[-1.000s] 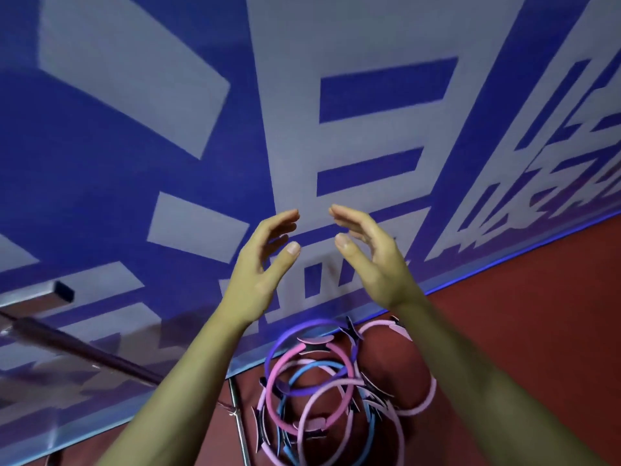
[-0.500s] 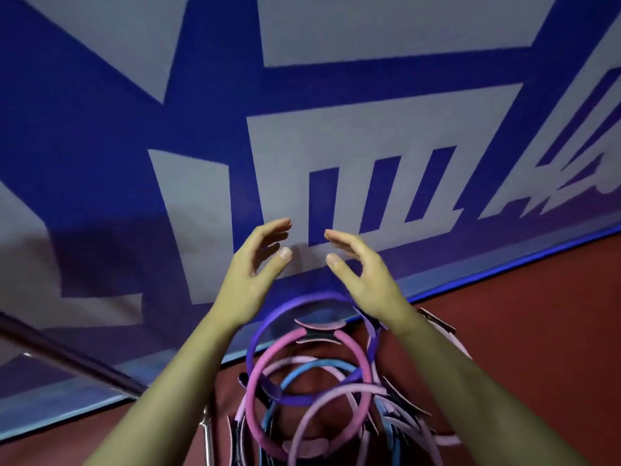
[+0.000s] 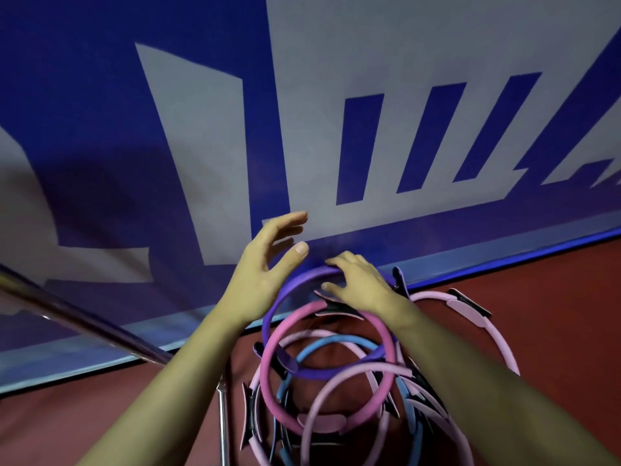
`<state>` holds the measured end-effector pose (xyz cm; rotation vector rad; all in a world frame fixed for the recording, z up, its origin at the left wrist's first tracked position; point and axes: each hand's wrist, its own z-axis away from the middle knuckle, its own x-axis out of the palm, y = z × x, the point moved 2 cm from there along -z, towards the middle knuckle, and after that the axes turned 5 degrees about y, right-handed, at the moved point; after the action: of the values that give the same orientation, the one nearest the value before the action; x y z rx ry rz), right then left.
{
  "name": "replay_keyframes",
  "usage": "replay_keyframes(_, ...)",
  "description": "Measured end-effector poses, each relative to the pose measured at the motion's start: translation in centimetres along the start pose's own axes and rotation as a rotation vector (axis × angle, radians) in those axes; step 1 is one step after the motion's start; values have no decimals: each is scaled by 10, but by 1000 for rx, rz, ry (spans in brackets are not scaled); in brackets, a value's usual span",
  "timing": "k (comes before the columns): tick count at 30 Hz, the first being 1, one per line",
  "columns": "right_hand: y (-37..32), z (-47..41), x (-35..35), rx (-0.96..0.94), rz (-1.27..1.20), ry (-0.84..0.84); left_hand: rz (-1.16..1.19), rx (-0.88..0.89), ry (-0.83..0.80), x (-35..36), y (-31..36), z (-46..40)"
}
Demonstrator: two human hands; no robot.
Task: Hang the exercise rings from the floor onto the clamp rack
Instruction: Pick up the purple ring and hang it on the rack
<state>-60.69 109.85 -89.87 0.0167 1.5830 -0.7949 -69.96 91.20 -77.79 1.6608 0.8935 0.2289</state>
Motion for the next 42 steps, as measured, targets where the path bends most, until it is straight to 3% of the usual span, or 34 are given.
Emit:
replay_keyframes(4,-3,-2,4,-64,103,9,3,3,-13,-1,2,-2)
replay_keyframes(10,-8,10,-5,-5,-137,-131,22,12,-35,1,7,-7)
replay_keyframes(14,-24,20,-33,-30,-149,-176,28,28,-42,2,16,-16)
replay_keyframes(18,-46,21,-83,-102,-66,-112,50,50,-37,1,35,-27)
replay_keyframes(31,-89,31,-206,-228,-193,97,35,156,-19,-11,92,-57)
replay_keyframes(42,-158,53,-317,-208,-306,46,56,88,-11,-40,208,-83)
